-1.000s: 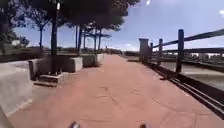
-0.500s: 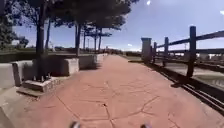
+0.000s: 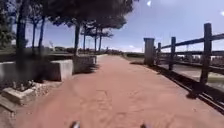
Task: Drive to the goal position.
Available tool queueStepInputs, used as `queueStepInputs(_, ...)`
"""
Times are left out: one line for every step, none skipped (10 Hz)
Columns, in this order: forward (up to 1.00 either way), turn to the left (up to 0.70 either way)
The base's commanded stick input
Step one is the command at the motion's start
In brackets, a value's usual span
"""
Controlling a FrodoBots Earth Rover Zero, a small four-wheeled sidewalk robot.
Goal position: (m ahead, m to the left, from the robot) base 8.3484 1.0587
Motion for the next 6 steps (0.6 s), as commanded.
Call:
queueStepInputs(1.0, 0.0)
queueStepInputs(1.0, 0.0)
queueStepInputs(1.0, 0.0)
queueStepInputs(1.0, 0.0)
queueStepInputs(1.0, -0.18)
queueStepInputs(1.0, -0.4)
